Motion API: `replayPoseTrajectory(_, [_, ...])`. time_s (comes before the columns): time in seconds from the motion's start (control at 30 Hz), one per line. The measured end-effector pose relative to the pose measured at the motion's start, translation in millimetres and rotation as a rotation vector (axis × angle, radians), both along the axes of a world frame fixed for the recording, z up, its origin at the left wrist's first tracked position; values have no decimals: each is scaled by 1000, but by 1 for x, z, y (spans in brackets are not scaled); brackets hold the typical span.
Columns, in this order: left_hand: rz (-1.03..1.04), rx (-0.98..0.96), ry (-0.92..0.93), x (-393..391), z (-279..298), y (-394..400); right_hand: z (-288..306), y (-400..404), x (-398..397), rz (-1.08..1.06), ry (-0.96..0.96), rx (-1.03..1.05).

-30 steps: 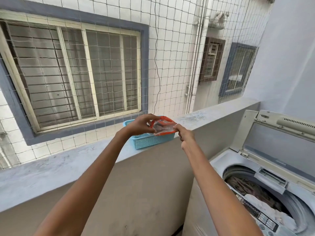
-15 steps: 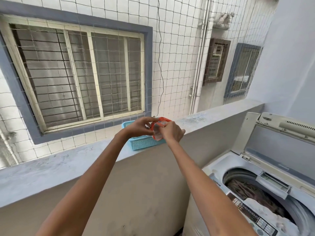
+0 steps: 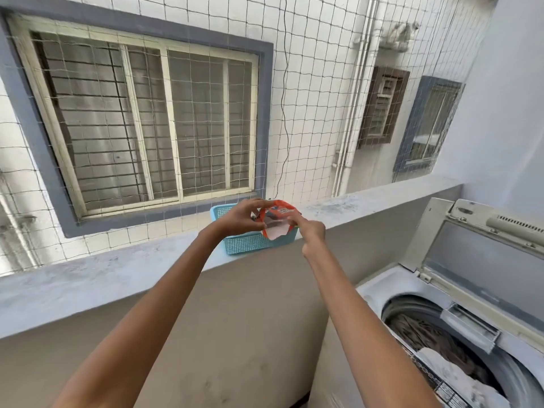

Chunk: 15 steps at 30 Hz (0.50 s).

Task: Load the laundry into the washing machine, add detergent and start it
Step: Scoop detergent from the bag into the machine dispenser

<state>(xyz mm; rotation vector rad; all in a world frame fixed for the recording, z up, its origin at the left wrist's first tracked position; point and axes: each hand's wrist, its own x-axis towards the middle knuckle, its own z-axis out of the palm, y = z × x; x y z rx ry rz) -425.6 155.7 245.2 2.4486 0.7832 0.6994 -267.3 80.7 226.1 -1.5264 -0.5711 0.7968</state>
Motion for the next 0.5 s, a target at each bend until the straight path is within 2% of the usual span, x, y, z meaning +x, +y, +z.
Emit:
replayPoseTrajectory(0.07, [17, 6, -10, 1, -2, -3, -4, -9, 7, 12, 94, 21])
replayPoseTrajectory(0.23, [59, -2, -53, 3, -4, -11, -11, -11, 10, 5, 186, 18])
replayPoseTrajectory(0.5, [175, -45, -137, 1, -4, -23, -5, -17, 8, -3, 179, 1])
